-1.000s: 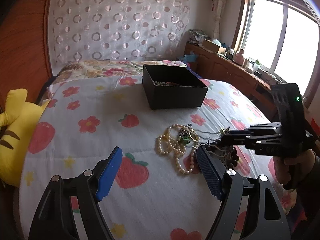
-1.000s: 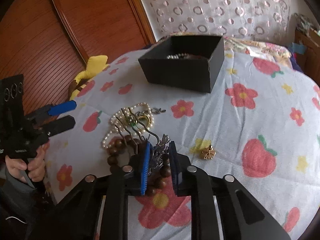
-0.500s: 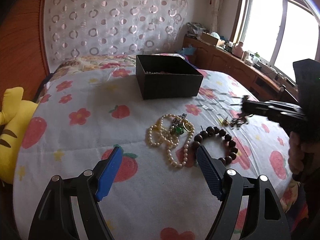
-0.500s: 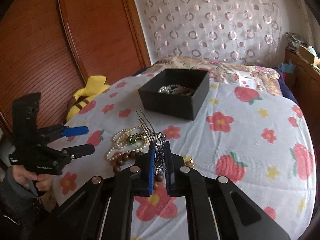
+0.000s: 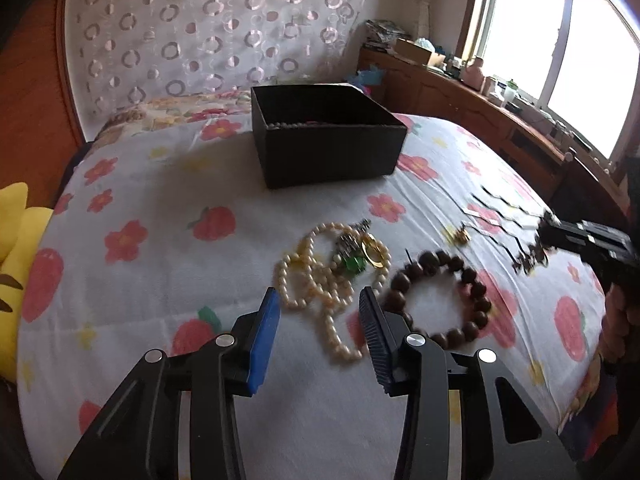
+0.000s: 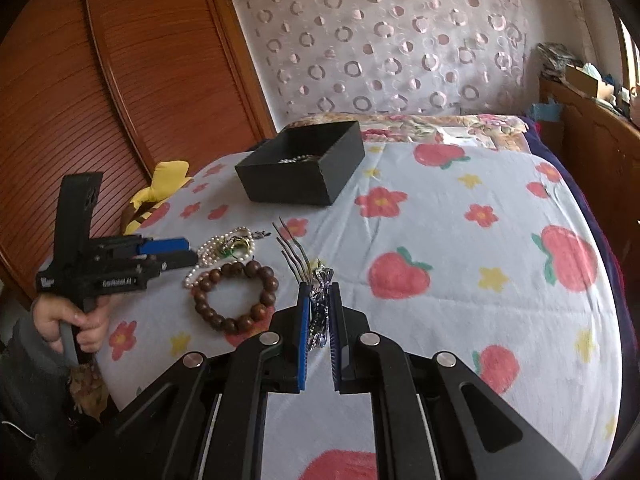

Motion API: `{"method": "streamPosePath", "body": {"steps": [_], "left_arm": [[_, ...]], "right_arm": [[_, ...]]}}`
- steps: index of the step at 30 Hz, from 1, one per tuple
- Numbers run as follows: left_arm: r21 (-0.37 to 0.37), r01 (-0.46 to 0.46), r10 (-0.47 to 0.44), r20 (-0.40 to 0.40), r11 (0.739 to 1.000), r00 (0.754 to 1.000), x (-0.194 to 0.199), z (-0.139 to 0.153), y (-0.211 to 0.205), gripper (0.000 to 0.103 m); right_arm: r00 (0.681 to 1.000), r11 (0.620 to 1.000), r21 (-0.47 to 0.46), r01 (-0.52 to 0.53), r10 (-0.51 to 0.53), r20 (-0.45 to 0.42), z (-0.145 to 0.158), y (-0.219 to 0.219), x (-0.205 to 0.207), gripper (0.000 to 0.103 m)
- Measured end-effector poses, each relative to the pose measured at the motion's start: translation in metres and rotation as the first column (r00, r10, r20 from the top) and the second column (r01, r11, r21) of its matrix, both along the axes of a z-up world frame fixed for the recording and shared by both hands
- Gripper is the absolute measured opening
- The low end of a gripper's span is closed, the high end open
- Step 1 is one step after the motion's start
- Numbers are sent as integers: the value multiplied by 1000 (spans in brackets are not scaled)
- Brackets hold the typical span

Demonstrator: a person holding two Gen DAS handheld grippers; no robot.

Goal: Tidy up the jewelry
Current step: 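Grasp the silver hairpins from the pile with the right gripper and lift them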

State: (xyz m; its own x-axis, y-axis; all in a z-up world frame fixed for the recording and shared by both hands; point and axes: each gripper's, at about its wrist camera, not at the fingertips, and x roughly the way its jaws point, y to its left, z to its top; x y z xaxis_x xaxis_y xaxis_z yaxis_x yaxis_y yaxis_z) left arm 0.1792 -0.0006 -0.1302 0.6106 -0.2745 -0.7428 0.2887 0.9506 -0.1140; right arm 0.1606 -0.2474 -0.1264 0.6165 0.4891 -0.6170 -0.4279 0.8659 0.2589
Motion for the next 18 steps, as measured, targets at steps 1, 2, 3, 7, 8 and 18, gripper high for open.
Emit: {"method": "streamPosePath", "body": {"steps": [1,2,3,7,8,18], "left_arm": [[-1,-4,4,-4,1000,1000,4,0,0,40],[4,-10,10,-10,1000,1000,9,0,1,40],[11,-14,14,-13,1000,1000,13,0,1,40],[31,-8,9,-27,999,1000,23,-3,-3,28],[44,-2,4,-40,999,999,26,-5,-5,24],[89,23,-18,-52,996,998,21,-8,-1,0]], "right_arm": [[1000,1000,1,2,-2,0,0,-1,0,10],[1000,1000,3,3,-3,0,-1,-1,0,10],[1000,1000,5,3,-3,0,0,-2,0,10],[1000,1000,-3,-3,3,3,-1,-1,-1,10],[1000,1000,-3,-4,4,3,-1,-2,-1,10],[1000,1000,-8,-18,18,2,2,9,-2,10]]}}
